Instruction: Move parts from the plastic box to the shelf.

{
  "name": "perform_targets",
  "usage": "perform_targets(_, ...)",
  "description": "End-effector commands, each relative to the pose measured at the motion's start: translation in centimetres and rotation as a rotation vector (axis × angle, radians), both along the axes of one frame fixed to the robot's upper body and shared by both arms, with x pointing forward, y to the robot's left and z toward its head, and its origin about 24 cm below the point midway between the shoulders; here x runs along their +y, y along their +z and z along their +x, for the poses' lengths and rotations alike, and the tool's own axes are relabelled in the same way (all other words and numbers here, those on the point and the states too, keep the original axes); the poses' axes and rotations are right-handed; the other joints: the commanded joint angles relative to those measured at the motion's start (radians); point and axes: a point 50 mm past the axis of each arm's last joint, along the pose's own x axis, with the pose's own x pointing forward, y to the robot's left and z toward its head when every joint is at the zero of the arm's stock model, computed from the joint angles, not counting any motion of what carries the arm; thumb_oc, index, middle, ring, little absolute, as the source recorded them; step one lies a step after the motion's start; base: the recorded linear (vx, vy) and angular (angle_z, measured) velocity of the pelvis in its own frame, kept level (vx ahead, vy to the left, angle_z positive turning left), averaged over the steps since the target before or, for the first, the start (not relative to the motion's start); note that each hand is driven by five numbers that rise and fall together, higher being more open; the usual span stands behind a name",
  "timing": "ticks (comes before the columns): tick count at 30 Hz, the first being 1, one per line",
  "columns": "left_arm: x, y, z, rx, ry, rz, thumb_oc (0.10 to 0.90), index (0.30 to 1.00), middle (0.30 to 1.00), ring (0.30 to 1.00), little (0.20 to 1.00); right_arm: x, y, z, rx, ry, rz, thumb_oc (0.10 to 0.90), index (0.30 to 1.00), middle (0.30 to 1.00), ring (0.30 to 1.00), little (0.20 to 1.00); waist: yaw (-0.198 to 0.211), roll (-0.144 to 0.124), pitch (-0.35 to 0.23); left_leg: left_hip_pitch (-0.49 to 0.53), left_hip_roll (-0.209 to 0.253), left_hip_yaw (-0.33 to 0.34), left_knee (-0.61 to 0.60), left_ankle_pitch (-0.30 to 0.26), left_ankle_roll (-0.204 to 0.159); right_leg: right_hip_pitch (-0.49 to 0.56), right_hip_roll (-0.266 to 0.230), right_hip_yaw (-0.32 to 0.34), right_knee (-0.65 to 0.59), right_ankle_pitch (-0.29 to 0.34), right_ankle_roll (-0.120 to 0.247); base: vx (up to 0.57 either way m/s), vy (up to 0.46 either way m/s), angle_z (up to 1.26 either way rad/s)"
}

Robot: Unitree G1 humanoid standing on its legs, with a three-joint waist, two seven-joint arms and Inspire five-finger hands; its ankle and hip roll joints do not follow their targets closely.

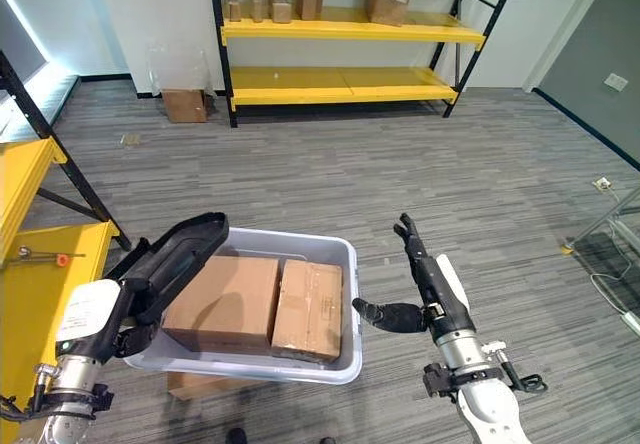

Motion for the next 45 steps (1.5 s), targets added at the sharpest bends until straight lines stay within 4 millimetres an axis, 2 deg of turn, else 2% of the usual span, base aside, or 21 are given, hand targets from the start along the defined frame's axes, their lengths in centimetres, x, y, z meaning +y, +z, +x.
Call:
perform_targets(1,0.1,5.6,2.6,-0.358,-0.026,-0.018,0.4,0.3,0.3,0.3,0.3,1.1,5.5,2.2,-0.315,0.066,0.011,0.9,1.0,1.0,1.0,1.0,0.0,0.026,-0.063,0.06,0.111,-0.033,-0.004,-0.028,-0.031,-0.065,0.033,-0.018,0.194,-0.15,-0.005,-0.08,-0.096,0.04)
perform_targets(3,-0.1,5.9,2.7,-0.372,-0.036,-0.017,0.4,0.3,0.3,0.3,0.3,2.1,6.7,3.0,-0.377,0.103,0.016,0.9,1.0,1.0,1.0,1.0,0.016,0.029,-0.043,0.043,0.124,-0.044,-0.001,-0.007,-0.038,-0.083,0.046,-0.04,0.218,-0.161,-0.016,-0.16,-0.178,0.12)
perform_targets(5,-0.4,6.8,3.2,-0.417,-0.059,-0.005,0.4,0.3,0.3,0.3,0.3,4.5,9.2,4.1,-0.51,0.182,0.035,0.9,1.0,1.0,1.0,1.0,0.062,0.046,0.001,-0.02,0.143,-0.084,-0.006,0.061,-0.069,-0.11,0.061,-0.096,0.236,-0.174,-0.035,-0.3,-0.247,0.27)
perform_targets(8,-0.8,7.3,3.7,-0.447,-0.077,-0.009,0.4,0.3,0.3,0.3,0.3,5.5,10.3,4.4,-0.57,0.208,0.041,0.9,1.0,1.0,1.0,1.0,0.075,0.061,0.029,-0.073,0.135,-0.123,-0.006,0.096,-0.085,-0.126,0.055,-0.148,0.245,-0.186,-0.045,-0.17,-0.088,0.76)
perform_targets(10,-1.0,7.5,3.9,-0.458,-0.086,-0.012,0.4,0.3,0.3,0.3,0.3,5.7,10.7,4.6,-0.593,0.21,0.033,0.9,1.0,1.0,1.0,1.0,0.073,0.067,0.038,-0.097,0.128,-0.139,-0.006,0.114,-0.086,-0.133,0.05,-0.176,0.243,-0.179,-0.049,-0.18,-0.048,0.76)
perform_targets(11,-1.3,7.7,4.4,-0.476,-0.094,-0.008,0.4,0.3,0.3,0.3,0.3,6.0,11.1,4.8,-0.61,0.208,0.028,0.9,1.0,1.0,1.0,1.0,0.083,0.062,0.059,-0.113,0.106,-0.104,0.035,0.099,-0.067,-0.139,0.025,-0.214,0.248,-0.176,-0.057,-0.15,-0.028,0.67)
perform_targets(12,-1.3,7.7,4.4,-0.478,-0.095,-0.008,0.4,0.3,0.3,0.3,0.3,6.0,11.1,4.8,-0.613,0.207,0.027,0.9,1.0,1.0,1.0,1.0,0.08,0.062,0.059,-0.123,0.104,-0.109,0.043,0.101,-0.064,-0.142,0.023,-0.219,0.247,-0.171,-0.057,-0.3,-0.081,1.34)
perform_targets(13,-1.4,8.0,4.4,-0.503,-0.096,-0.009,0.4,0.3,0.3,0.3,0.3,5.8,9.9,4.8,-0.558,0.198,0.036,0.9,1.0,1.0,1.0,1.0,0.079,0.031,0.057,-0.115,0.072,-0.066,0.203,-0.039,-0.025,-0.15,-0.02,-0.258,0.225,-0.147,-0.055,-0.23,-0.046,1.76)
perform_targets(14,-1.4,8.2,4.2,-0.521,-0.093,-0.007,0.4,0.3,0.3,0.3,0.3,5.4,9.3,4.4,-0.524,0.202,0.04,0.9,1.0,1.0,1.0,1.0,0.079,0.022,0.051,-0.118,0.05,-0.057,0.328,-0.114,-0.017,-0.141,-0.029,-0.281,0.195,-0.138,-0.061,-0.21,-0.052,1.69)
perform_targets(15,-1.4,8.2,4.2,-0.52,-0.093,-0.007,0.4,0.3,0.3,0.3,0.3,5.4,9.3,4.4,-0.523,0.202,0.04,0.9,1.0,1.0,1.0,1.0,0.078,0.023,0.049,-0.119,0.051,-0.059,0.33,-0.116,-0.017,-0.139,-0.028,-0.283,0.193,-0.137,-0.061,-0.07,-0.007,1.12)
perform_targets(17,-1.1,8.0,4.0,-0.524,-0.064,-0.007,0.4,0.3,0.3,0.3,0.3,4.7,8.5,4.0,-0.478,0.181,0.072,0.9,1.0,1.0,1.0,1.0,0.064,0.018,0.033,-0.072,0.065,-0.017,0.447,-0.189,-0.016,-0.125,-0.03,-0.298,0.185,-0.147,-0.059,0.04,0.024,0.55)
perform_targets(19,-1.0,7.9,3.8,-0.513,-0.063,0.008,0.4,0.3,0.3,0.3,0.3,3.8,7.5,3.6,-0.433,0.134,0.073,0.9,1.0,1.0,1.0,1.0,0.055,0.031,0.015,-0.004,0.054,-0.009,0.4,-0.252,-0.017,-0.127,-0.026,-0.319,0.188,-0.154,-0.057,0.04,0.138,0.38)
perform_targets(21,-1.1,7.5,3.7,-0.505,-0.06,0.008,0.4,0.3,0.3,0.3,0.3,3.1,7.3,3.0,-0.431,0.1,0.082,0.9,1.0,1.0,1.0,1.0,0.036,0.035,-0.002,0.038,0.041,0.016,0.285,-0.273,-0.001,-0.119,-0.043,-0.345,0.182,-0.133,-0.033,0.02,0.194,0.43)
perform_targets(25,-0.9,7.5,2.9,-0.521,-0.043,0.023,0.4,0.3,0.3,0.3,0.3,2.4,6.6,2.5,-0.403,0.051,0.108,0.9,1.0,1.0,1.0,1.0,0.041,0.036,-0.025,0.068,0.011,0.013,0.169,-0.258,0.015,-0.11,-0.072,-0.35,0.175,-0.1,-0.007,0.02,0.236,0.39)
perform_targets(30,-0.7,7.6,2.4,-0.528,-0.039,0.042,0.4,0.3,0.3,0.3,0.3,2.6,6.1,2.3,-0.382,0.052,0.118,0.9,1.0,1.0,1.0,1.0,0.061,0.037,-0.034,0.075,-0.028,-0.003,0.136,-0.254,0.036,-0.103,-0.108,-0.365,0.155,-0.059,0.021,-0.02,0.177,0.1)
perform_targets(39,-1.6,9.4,2.6,-0.633,-0.092,0.079,0.4,0.3,0.3,0.3,0.3,3.8,5.4,2.2,-0.363,0.073,0.107,0.9,1.0,1.0,1.0,1.0,0.083,0.033,-0.028,0.074,-0.118,-0.061,0.082,-0.233,0.089,-0.119,-0.18,-0.356,0.145,0.013,0.079,-0.05,0.202,0.33)
perform_targets(41,-2.2,9.8,3.1,-0.648,-0.134,0.081,0.4,0.3,0.3,0.3,0.3,4.3,5.5,2.3,-0.376,0.079,0.114,0.9,1.0,1.0,1.0,1.0,0.069,0.027,-0.005,0.06,-0.13,-0.067,0.088,-0.208,0.108,-0.154,-0.183,-0.289,0.208,0.019,0.071,-0.17,0.142,0.2)
perform_targets(42,-2.6,9.9,3.5,-0.652,-0.158,0.077,0.4,0.3,0.3,0.3,0.3,4.4,5.6,2.3,-0.384,0.078,0.11,0.9,1.0,1.0,1.0,1.0,0.049,0.02,-0.001,0.045,-0.136,-0.087,0.098,-0.199,0.114,-0.181,-0.144,-0.172,0.23,0.012,0.066,-0.17,0.048,0.2)
perform_targets(43,-3.1,9.8,4.1,-0.645,-0.191,0.046,0.4,0.3,0.3,0.3,0.3,4.2,5.5,2.1,-0.378,0.078,0.104,0.9,1.0,1.0,1.0,1.0,0.019,0.018,-0.005,0.029,-0.14,-0.127,0.103,-0.187,0.119,-0.193,-0.041,0.027,0.274,-0.051,0.066,-0.08,0.009,0.42)
perform_targets(44,-3.6,9.6,4.3,-0.625,-0.218,0.025,0.4,0.3,0.3,0.3,0.3,4.0,5.3,2.0,-0.37,0.077,0.095,0.9,1.0,1.0,1.0,1.0,0.002,0.014,-0.022,0.015,-0.143,-0.17,0.097,-0.171,0.122,-0.176,0.016,0.133,0.312,-0.104,0.051,-0.06,-0.023,0.52)
perform_targets(45,-3.8,9.5,4.4,-0.619,-0.224,0.011,0.4,0.3,0.3,0.3,0.3,3.9,5.3,1.9,-0.369,0.073,0.096,0.9,1.0,1.0,1.0,1.0,-0.01,0.01,-0.03,0.008,-0.147,-0.201,0.093,-0.158,0.123,-0.169,0.052,0.198,0.325,-0.12,0.036,-0.03,-0.066,1.16)
